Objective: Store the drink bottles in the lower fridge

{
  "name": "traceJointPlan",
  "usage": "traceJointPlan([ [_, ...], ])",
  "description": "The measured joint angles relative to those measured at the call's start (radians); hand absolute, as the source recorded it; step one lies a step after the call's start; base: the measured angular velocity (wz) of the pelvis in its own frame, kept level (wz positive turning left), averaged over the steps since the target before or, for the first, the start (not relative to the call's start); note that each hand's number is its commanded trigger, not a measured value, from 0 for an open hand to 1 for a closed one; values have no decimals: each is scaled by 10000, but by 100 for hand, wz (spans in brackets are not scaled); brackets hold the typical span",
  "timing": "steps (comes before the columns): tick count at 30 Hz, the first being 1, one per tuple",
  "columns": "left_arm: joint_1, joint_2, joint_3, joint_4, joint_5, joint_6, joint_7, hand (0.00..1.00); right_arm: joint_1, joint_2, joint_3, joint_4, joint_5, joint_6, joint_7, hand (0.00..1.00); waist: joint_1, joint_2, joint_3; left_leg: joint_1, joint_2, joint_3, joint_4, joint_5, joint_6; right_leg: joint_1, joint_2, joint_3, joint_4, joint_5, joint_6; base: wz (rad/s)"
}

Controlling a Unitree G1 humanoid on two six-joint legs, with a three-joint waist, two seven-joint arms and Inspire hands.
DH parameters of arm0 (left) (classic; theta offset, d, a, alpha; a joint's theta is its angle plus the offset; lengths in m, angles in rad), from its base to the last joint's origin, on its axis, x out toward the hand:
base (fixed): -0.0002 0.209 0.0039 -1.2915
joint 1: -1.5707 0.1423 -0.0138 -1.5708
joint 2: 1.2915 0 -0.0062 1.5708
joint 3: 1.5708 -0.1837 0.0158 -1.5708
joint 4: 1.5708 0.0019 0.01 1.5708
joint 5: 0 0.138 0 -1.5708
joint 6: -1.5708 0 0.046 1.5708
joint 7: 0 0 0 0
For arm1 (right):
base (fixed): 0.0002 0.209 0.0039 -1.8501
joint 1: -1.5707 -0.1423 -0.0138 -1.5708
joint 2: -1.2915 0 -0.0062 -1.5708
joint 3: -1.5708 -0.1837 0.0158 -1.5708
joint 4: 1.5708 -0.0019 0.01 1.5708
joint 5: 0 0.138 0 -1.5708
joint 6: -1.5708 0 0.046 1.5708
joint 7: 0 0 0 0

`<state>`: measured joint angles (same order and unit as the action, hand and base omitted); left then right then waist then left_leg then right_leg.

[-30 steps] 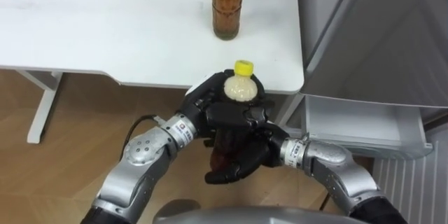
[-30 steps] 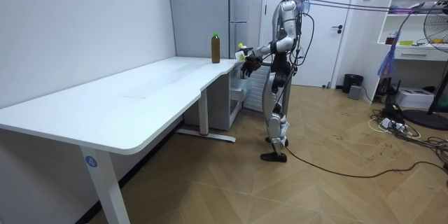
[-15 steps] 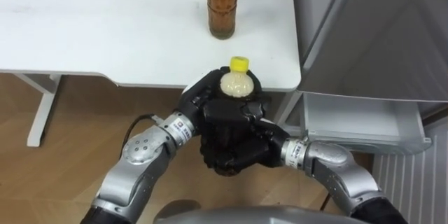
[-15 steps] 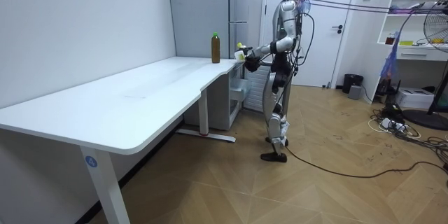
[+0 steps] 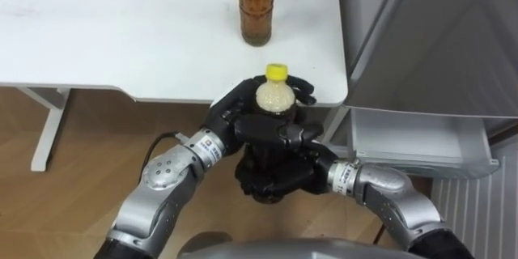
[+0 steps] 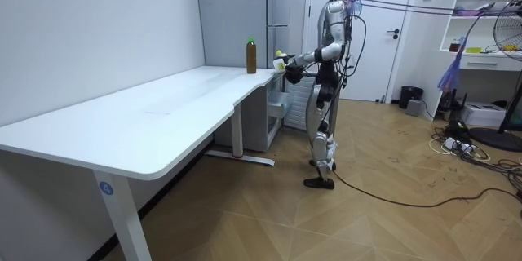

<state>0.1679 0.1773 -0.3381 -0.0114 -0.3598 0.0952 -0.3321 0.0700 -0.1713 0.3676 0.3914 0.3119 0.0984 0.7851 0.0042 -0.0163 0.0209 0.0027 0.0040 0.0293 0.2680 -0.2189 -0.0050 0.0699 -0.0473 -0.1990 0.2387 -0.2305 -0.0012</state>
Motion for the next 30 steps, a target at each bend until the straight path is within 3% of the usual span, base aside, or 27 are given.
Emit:
traceJointPlan([
  [6, 0, 1, 49, -13, 16, -1, -6, 0, 14, -4, -51, 0, 0, 0, 20, 100, 5, -106, -67, -2, -6, 1, 15, 0, 0, -2, -1, 18, -18, 0, 1, 0],
  [16, -4, 0, 178, -71, 31, -35, -7, 0, 13, -40, -86, 330, -17, -16, 31, 100, 3, -34, -44, 92, -5, -19, 18, 0, 0, 114, -4, -27, -21, 0, -1, 0],
  [21, -77, 1, 195, -83, 28, -258, -27, 0, 14, -37, -54, 789, -16, -8, 30, 100, 7, 79, -6, 69, -2, -32, 22, -1, 0, 147, -7, -92, -29, 0, 0, 5],
  [30, -77, 48, 398, -974, 23, -325, -57, 0, 14, -49, -59, 856, -3, -105, 31, 100, 4, 93, -56, 82, -15, -31, 21, 0, 0, 191, -8, -64, -168, 0, 0, -1],
])
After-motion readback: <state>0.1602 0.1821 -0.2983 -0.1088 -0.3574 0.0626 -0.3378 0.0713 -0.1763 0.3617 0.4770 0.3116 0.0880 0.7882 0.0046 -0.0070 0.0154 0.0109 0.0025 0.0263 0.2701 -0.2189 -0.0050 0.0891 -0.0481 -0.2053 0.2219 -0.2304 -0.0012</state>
